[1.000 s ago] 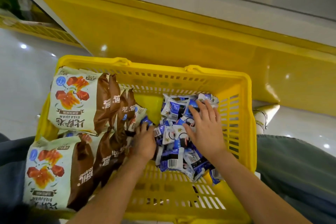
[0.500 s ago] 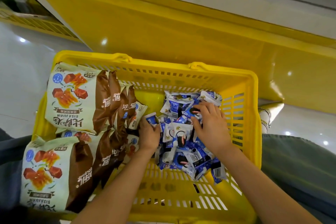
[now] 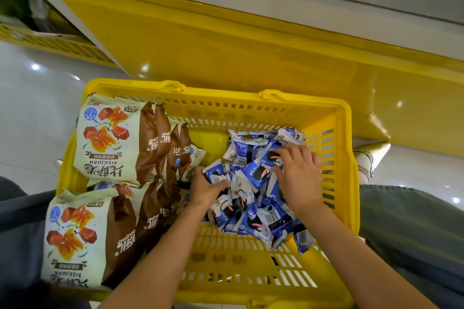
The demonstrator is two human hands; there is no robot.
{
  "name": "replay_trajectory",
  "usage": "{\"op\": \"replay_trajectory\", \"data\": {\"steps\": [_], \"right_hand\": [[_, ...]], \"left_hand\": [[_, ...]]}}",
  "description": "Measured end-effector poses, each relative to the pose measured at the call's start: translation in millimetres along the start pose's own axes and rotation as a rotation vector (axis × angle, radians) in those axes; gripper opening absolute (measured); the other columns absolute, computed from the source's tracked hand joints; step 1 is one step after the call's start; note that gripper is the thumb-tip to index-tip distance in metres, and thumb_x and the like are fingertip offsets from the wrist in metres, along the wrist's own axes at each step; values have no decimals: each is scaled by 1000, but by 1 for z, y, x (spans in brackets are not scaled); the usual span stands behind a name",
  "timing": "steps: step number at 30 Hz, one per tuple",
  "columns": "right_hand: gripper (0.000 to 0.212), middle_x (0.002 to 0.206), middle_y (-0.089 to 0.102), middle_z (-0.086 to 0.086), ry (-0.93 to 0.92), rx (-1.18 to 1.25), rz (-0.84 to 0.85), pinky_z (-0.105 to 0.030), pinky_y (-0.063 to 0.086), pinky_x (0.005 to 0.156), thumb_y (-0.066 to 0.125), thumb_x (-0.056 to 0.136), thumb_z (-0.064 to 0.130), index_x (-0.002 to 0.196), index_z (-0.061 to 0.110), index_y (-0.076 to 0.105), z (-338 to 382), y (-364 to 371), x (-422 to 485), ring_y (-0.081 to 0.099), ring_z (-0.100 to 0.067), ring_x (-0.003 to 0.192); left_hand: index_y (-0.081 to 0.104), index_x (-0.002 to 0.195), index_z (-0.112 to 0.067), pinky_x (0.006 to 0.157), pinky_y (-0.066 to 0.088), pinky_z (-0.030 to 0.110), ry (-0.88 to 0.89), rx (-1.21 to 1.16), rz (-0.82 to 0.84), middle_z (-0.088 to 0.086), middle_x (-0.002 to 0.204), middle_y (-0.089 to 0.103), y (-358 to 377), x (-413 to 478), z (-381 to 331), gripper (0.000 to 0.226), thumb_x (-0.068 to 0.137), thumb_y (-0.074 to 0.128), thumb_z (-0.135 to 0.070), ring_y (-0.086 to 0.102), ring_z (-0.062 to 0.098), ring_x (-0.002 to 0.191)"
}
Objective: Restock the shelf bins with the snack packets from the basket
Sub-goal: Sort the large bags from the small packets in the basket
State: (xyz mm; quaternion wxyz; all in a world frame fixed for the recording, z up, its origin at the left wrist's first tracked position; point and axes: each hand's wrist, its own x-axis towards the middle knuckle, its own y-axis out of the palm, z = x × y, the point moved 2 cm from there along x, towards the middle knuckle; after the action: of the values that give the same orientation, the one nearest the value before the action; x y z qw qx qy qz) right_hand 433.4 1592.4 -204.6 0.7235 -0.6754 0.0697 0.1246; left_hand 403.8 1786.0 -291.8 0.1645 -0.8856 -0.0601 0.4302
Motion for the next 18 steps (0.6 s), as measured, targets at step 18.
{"op": "replay_trajectory", "data": {"steps": [18], "right_hand": [[99, 144, 28, 15, -337, 596, 140, -9, 20, 100, 73, 70, 52, 147, 28, 17, 29, -45, -54, 23, 7, 124]], "left_hand": [[50, 107, -29, 72, 43, 8, 627, 108, 258, -13, 102, 56, -44, -124, -69, 48, 70, 79, -18, 55, -5, 89]]}}
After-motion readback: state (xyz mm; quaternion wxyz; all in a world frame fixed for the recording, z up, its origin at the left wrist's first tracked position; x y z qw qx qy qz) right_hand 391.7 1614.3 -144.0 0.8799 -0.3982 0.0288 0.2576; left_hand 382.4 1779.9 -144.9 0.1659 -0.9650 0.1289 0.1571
